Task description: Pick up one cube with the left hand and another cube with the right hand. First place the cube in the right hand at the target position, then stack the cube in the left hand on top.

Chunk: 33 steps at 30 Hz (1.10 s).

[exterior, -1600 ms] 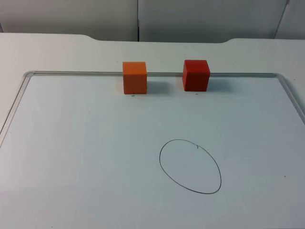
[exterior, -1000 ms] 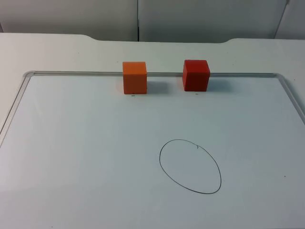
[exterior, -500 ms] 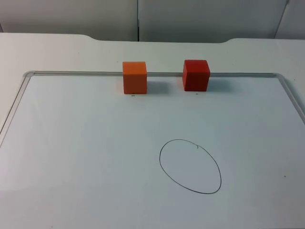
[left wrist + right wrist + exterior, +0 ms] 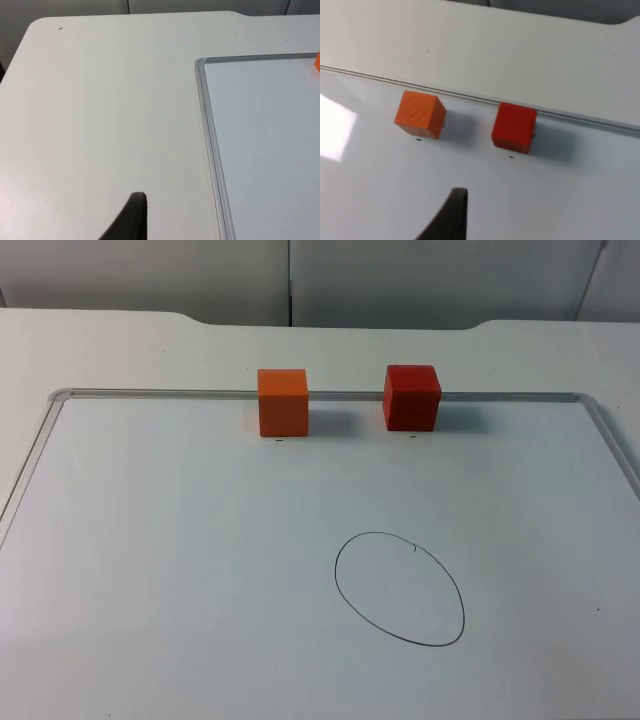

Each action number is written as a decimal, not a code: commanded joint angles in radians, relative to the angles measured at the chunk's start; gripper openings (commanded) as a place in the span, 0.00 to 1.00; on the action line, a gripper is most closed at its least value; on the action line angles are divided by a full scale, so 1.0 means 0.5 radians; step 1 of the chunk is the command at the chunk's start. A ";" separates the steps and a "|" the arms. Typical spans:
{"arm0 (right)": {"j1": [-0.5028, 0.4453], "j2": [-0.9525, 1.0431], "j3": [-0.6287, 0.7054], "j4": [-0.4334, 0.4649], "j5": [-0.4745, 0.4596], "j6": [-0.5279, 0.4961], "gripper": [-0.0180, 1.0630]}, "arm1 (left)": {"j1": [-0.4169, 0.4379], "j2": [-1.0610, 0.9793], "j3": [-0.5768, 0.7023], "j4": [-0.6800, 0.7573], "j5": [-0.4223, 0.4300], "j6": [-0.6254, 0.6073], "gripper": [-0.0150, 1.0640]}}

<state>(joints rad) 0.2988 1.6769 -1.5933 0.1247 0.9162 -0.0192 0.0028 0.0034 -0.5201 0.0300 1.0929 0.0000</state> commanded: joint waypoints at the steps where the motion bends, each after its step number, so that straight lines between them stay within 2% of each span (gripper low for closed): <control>1: 0.094 0.221 -0.184 -0.093 0.063 0.132 0.97 | 0.005 -0.007 0.013 -0.013 -0.027 -0.016 0.99; 5: 0.201 0.586 -0.502 -0.171 0.119 0.281 0.97 | 0.005 -0.007 0.013 -0.013 -0.027 -0.016 0.99; 10: 0.210 0.898 -0.723 -0.278 0.136 0.464 0.97 | 0.005 -0.007 0.013 -0.013 -0.027 -0.012 0.99; 27: 0.210 1.453 -1.019 -0.356 0.118 0.570 0.97 | 0.005 -0.007 0.013 -0.013 -0.027 -0.012 0.99; 33: 0.210 1.541 -1.047 -0.411 0.062 0.714 0.97 | 0.005 -0.007 0.013 -0.013 -0.027 -0.012 0.99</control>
<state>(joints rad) 0.3987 2.4371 -2.1075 -0.0596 0.9623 0.3147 0.0028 0.0034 -0.5201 0.0291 1.0907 0.0000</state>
